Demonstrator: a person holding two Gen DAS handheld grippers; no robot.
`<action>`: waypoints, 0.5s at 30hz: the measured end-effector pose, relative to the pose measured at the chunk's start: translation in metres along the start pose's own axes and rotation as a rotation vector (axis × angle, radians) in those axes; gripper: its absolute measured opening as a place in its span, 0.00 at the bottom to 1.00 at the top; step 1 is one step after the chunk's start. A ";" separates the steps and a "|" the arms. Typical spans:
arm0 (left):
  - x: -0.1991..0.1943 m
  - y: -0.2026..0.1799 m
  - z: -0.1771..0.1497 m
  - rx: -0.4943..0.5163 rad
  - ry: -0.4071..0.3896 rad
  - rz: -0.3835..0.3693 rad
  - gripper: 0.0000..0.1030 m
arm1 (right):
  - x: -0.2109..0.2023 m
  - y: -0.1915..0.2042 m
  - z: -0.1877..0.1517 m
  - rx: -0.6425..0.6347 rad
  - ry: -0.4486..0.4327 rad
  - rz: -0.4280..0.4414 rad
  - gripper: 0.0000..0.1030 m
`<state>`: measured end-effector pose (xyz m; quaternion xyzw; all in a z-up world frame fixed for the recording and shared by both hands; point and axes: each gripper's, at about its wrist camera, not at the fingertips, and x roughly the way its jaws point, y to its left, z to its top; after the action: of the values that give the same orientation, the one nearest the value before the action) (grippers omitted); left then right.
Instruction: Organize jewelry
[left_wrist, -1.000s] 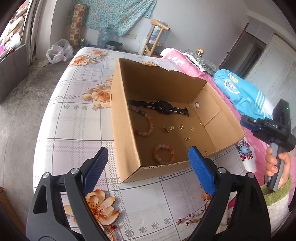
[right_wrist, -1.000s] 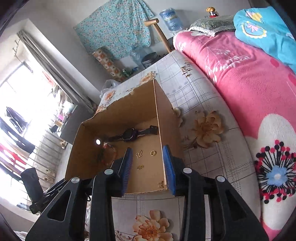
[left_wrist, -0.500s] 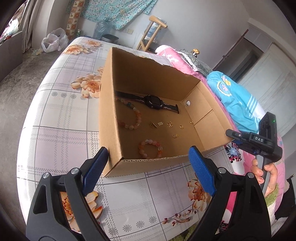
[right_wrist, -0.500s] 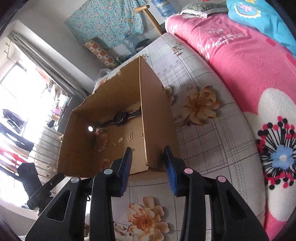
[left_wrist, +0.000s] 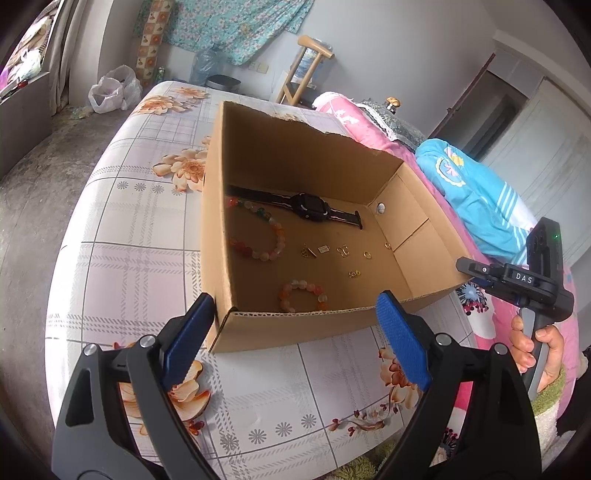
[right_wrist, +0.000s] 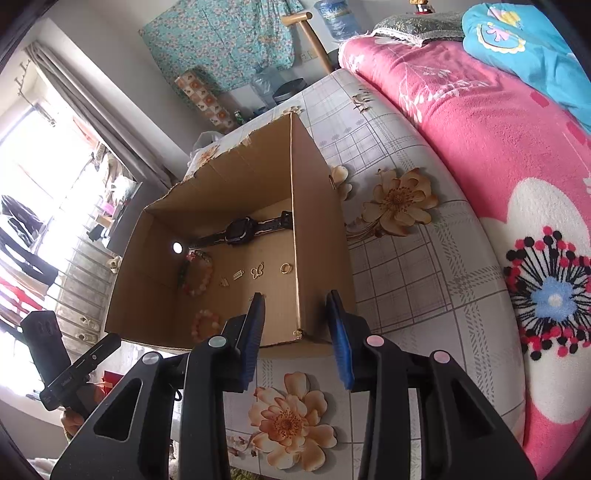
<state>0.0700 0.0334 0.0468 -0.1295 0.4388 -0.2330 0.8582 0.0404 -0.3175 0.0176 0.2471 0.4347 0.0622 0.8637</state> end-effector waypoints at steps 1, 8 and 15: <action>-0.002 0.000 -0.002 0.000 0.004 0.000 0.82 | -0.002 0.000 -0.001 0.001 0.001 0.001 0.34; -0.017 -0.006 -0.019 0.026 0.017 0.006 0.82 | -0.017 0.002 -0.020 0.006 -0.002 0.006 0.34; -0.026 -0.010 -0.032 0.032 0.026 0.000 0.82 | -0.030 0.000 -0.039 0.026 -0.011 0.002 0.34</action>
<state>0.0278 0.0380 0.0503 -0.1128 0.4461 -0.2415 0.8544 -0.0083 -0.3130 0.0201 0.2588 0.4304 0.0559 0.8629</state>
